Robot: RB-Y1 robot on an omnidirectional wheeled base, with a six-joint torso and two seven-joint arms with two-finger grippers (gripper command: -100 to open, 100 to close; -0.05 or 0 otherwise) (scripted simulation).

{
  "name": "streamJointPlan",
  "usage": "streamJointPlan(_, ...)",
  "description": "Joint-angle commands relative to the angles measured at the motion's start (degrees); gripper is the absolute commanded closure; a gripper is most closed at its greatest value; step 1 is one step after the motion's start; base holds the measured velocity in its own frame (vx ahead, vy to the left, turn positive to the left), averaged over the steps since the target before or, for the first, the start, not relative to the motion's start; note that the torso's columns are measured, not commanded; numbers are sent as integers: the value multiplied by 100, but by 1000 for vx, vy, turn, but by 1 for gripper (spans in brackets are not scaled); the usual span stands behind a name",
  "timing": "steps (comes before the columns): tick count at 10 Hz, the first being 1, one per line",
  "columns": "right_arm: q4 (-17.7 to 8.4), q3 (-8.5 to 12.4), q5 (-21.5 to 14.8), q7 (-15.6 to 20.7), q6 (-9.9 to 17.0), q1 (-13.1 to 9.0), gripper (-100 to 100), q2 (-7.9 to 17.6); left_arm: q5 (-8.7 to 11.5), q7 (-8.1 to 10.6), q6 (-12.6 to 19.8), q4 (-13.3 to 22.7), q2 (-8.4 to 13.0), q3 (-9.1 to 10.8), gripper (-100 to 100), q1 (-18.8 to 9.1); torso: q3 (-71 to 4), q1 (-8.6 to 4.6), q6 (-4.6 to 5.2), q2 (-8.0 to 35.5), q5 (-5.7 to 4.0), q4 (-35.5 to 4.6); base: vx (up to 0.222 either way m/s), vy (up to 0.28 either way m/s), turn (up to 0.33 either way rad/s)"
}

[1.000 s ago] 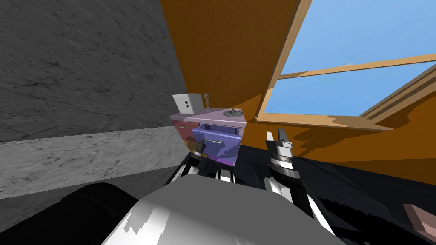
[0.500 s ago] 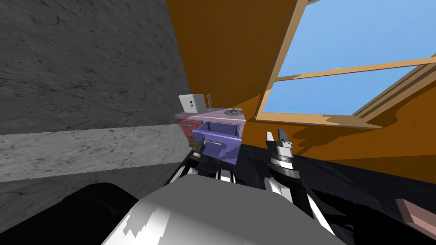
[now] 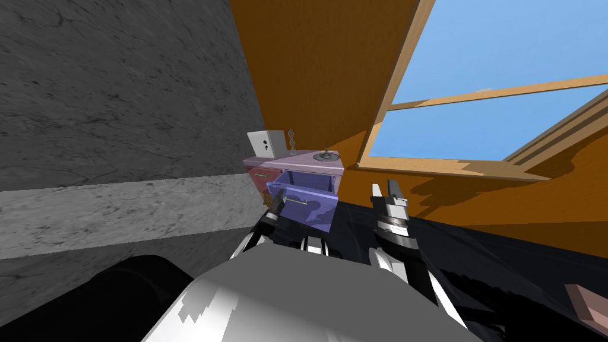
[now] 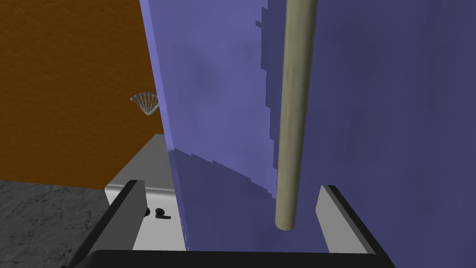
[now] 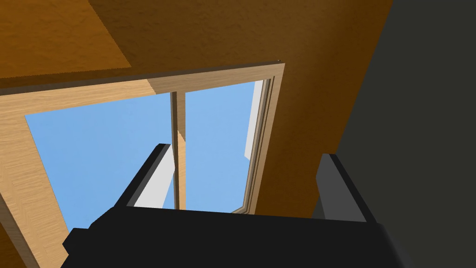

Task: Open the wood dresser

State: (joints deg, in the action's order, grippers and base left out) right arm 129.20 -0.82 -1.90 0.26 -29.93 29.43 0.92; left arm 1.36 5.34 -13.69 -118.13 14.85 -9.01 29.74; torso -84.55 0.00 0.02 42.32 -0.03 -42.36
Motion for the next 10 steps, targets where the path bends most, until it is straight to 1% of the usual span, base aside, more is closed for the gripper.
streamJointPlan(1, 0, 0, 0, 0, 0, 0, 0, 0, 35, 50, 208, -419, 97, 19, -100, 171, 2, 0, -1, 2, 2, 3, 28, -6, 11)
streamJointPlan(3, 0, 0, 0, 0, 0, 0, 0, 0, 58, 83, 375, -741, 168, 25, -100, 314, -2, 0, -2, -3, 3, 7, 31, -6, 16)
streamJointPlan(4, 0, 0, 0, 0, 0, 0, 0, 0, 49, 70, 331, -631, 147, 16, -100, 284, -2, -1, -4, 1, -2, -1, 15, -2, 4)
streamJointPlan(5, 0, 0, 0, 0, 0, 0, 0, 0, 51, 75, 350, -646, 151, 15, 0, 295, 4, -2, -2, 8, -1, -1, 0, 0, 0)
streamJointPlan(10, 0, 0, 0, 0, 0, -1, 0, 0, 50, 74, 354, -638, 151, 14, 0, 297, -1, -2, -2, -2, 2, 6, 0, 0, 0)
